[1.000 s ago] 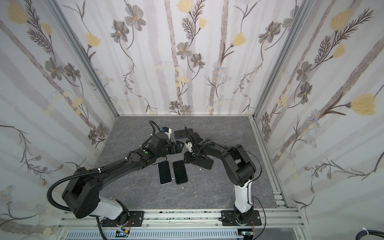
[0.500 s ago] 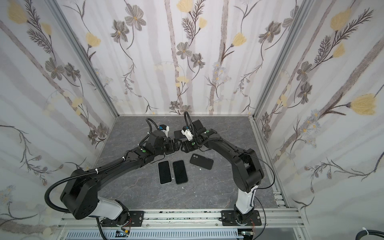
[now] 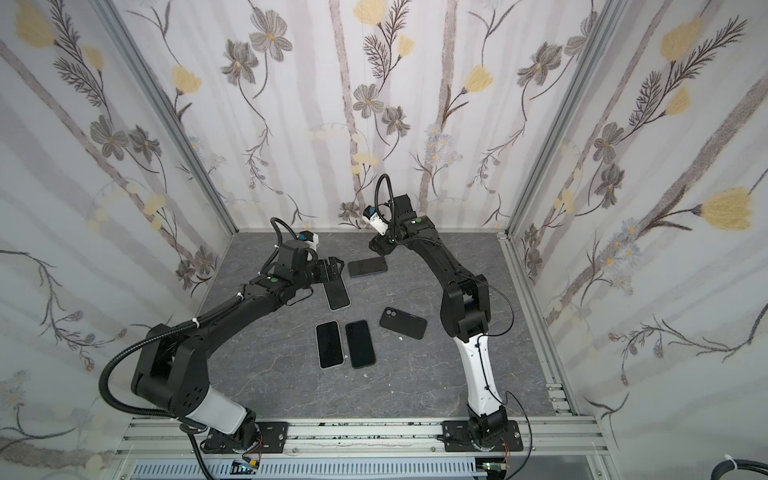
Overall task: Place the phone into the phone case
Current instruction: 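Lower the left gripper onto the blue-edged phone and grasp it while the right gripper withdraws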
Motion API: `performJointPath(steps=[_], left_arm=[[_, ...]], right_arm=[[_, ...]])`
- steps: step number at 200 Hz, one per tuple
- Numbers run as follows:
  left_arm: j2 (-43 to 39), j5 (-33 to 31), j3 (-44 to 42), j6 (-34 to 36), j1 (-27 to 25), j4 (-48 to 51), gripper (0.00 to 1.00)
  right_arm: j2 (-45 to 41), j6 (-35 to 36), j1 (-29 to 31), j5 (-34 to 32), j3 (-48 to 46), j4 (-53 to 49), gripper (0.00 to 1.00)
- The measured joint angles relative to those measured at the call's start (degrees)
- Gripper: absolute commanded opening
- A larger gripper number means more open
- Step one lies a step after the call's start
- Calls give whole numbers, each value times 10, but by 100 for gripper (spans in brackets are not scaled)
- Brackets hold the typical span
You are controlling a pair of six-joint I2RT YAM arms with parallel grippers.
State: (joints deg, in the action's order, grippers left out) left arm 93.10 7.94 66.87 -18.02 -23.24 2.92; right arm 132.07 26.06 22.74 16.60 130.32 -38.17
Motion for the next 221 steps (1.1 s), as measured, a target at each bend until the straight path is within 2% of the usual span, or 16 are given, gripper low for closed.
performJointPath(steps=[27,49,85,109,122,161,221], left_arm=[[99,33,124,134,1,56,99],[181,69,217,251,14,96,99],[327,140,418,407,37,209,94],[432,167,577,466,44,290,95],[472,176,630,488,43,327,96],[514,178,654,529,31,384,98],[536,178,647,543,15,365,98]], right_arm=[[1,-57,-27,22,8,-8,70],[-6,-121,-43,42,-37,-6,67],[-73,-198,-37,68,-195,24,65],[-150,-237,-34,85,-321,80,65],[-178,-250,-35,90,-355,106,65],[-216,-265,-35,89,-380,135,65],[-229,-251,-35,84,-387,130,65]])
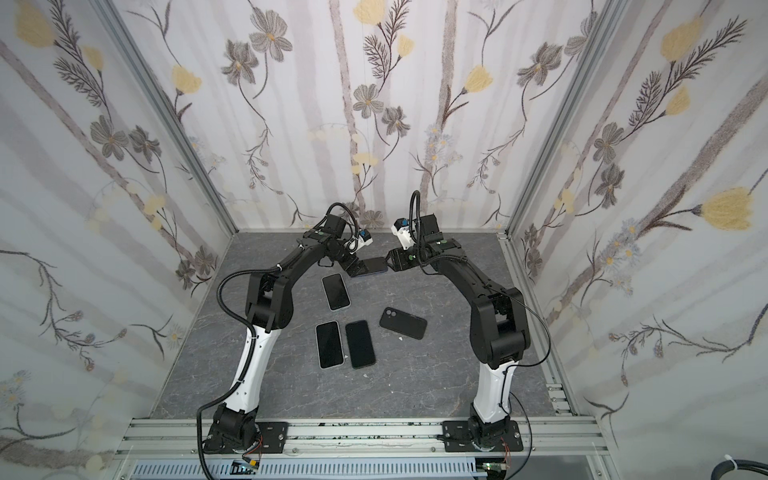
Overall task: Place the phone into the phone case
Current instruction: 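Lower the left gripper onto the blue-edged phone and grasp it while the right gripper withdraws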
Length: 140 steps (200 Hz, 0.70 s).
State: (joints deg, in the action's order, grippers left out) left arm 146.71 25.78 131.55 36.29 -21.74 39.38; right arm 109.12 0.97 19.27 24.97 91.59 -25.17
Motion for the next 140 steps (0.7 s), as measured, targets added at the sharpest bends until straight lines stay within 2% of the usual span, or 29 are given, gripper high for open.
performJointPath(steps=[55,93,140], left_arm=[[34,-8,23,22,-6,0,96],[53,-23,44,35,-9,1,88],[62,-22,59,59,-13,26,73]], right_arm=[[10,6,0,0,3,-2,65],[12,9,0,-1,12,-7,65],[19,15,0,-8,24,-21,65]])
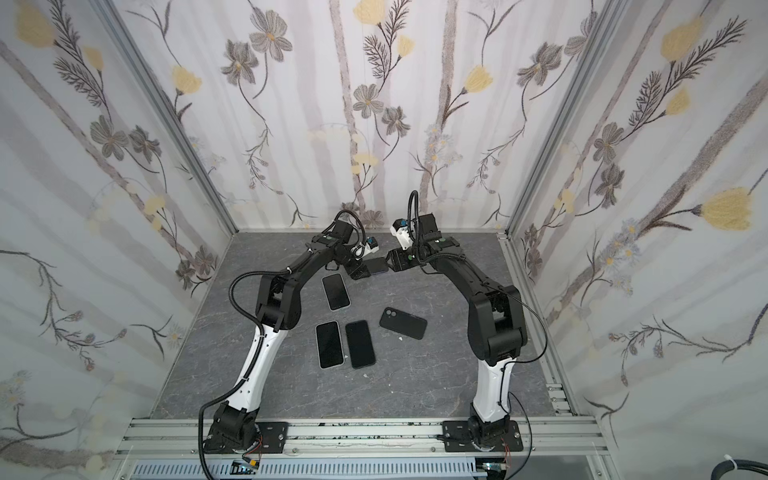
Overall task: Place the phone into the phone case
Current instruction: 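Lower the left gripper onto the blue-edged phone and grasp it while the right gripper withdraws, then lift the blue-edged phone with the left gripper toward the right gripper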
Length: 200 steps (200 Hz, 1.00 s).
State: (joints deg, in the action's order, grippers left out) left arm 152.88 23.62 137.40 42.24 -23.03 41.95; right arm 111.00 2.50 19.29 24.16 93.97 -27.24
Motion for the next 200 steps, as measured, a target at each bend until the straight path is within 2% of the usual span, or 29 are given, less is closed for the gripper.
performJointPath(steps=[36,91,137,200], left_arm=[[0,-5,1,19,-3,5,61],[-17,-15,-17,28,-4,5,52],[-55,-23,-74,33,-3,7,48],[-70,-19,-97,35,-1,2,46]], right_arm=[[1,4,0,-11,9,-12,65],[0,6,0,-23,10,-19,65],[-11,8,0,-36,9,-21,65],[-11,10,0,-40,6,-21,65]])
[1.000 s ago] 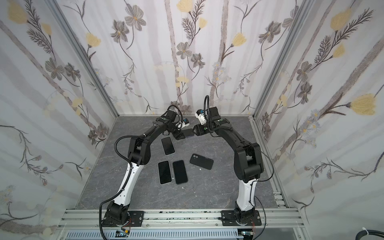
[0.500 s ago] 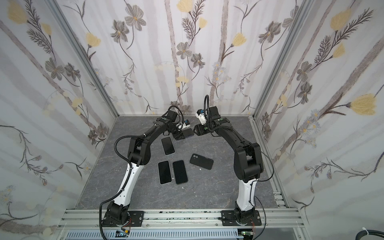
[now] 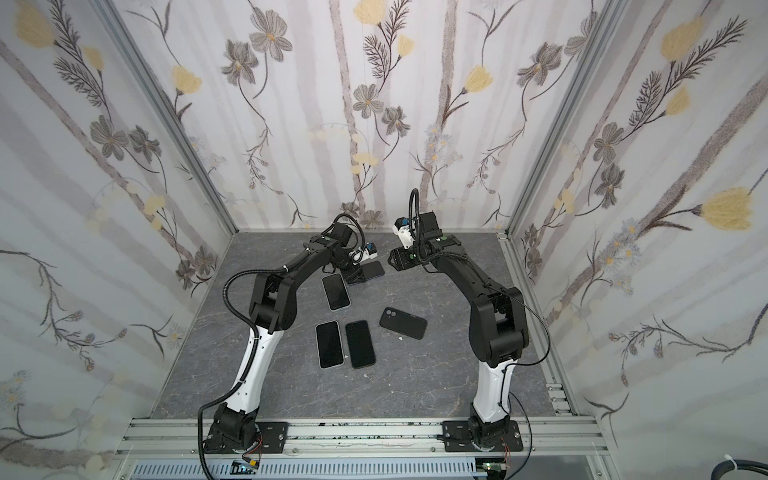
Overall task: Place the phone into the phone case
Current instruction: 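Lift the blue-edged phone with the left gripper toward the right gripper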
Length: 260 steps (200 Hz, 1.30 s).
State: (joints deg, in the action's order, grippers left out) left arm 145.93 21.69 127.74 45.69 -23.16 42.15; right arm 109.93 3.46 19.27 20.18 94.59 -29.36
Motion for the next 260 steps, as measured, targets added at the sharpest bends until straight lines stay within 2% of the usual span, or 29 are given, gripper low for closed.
performJointPath(steps=[74,139,197,260], left_arm=[[-36,4,-32,-3,1,-23,43],[-60,9,-35,-7,2,-37,40],[-120,12,-35,-7,-9,-38,40],[-199,-3,-44,9,-73,8,40]], right_arm=[[-12,-9,-2,-6,0,0,65],[-35,-34,-29,9,-1,0,65],[-68,-80,-86,88,-15,3,69],[-134,-136,-108,197,-74,9,71]])
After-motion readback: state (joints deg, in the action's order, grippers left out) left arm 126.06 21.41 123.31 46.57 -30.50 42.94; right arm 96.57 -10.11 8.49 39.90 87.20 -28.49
